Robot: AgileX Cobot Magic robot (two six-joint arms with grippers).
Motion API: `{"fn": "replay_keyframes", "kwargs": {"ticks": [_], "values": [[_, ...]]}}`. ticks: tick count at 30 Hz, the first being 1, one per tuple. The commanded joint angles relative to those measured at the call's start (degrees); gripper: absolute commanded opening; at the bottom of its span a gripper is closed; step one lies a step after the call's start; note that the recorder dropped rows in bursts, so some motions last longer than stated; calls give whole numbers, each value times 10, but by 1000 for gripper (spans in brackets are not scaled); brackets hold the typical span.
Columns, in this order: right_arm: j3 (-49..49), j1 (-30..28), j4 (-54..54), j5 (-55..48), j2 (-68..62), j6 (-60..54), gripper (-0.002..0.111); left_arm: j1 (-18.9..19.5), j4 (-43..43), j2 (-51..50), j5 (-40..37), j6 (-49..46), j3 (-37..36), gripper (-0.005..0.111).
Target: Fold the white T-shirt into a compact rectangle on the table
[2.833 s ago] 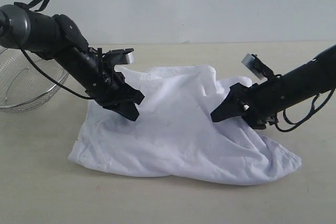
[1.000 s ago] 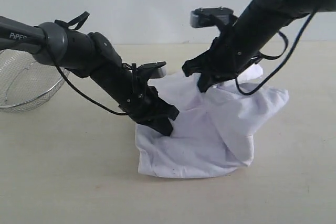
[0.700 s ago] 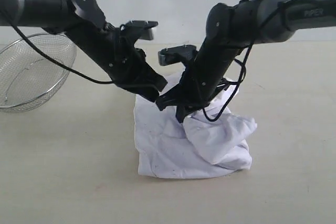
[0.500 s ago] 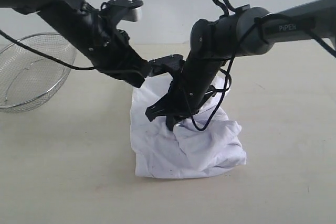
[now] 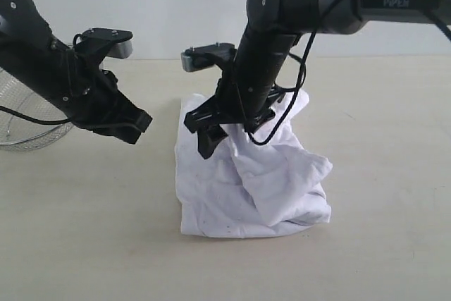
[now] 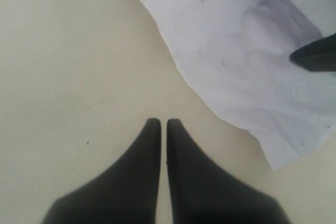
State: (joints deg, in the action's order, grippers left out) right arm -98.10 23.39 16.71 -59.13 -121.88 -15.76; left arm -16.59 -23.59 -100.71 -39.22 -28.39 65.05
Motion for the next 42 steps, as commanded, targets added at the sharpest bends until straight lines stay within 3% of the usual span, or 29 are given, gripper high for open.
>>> {"fn": "replay_keyframes", "kwargs": {"ticks": [1,5,7,9,12,14,15,19,24,31,36,42], "values": [[-27,0,-51,-24,37,13,50,1,-2,5,19,6,-3,4],[-32,0,-34,-30,47,-6,28,1,-10,4,28,4,-3,4],[-32,0,3,-32,46,-28,25,1,-11,4,33,4,-3,4],[-32,0,26,-29,46,-46,28,1,-11,4,33,4,-3,4],[-32,0,27,-20,47,-47,43,1,-14,4,33,4,-3,4],[-32,0,-4,-23,47,-37,45,1,-14,4,32,4,-3,4],[-32,0,-29,-29,47,-28,41,1,-14,4,31,4,-3,4],[-32,-6,-184,-60,47,26,0,1,-25,4,29,-3,-3,4],[-32,-46,-265,-94,47,35,0,1,-127,4,23,-110,-9,4],[-5,-136,-225,-108,51,38,0,1,-132,4,60,-112,-33,4],[61,-133,-202,-108,52,31,0,1,-132,4,64,-115,-34,4],[122,-120,-77,-75,52,-9,0,1,-132,4,64,-115,-34,4]]}}
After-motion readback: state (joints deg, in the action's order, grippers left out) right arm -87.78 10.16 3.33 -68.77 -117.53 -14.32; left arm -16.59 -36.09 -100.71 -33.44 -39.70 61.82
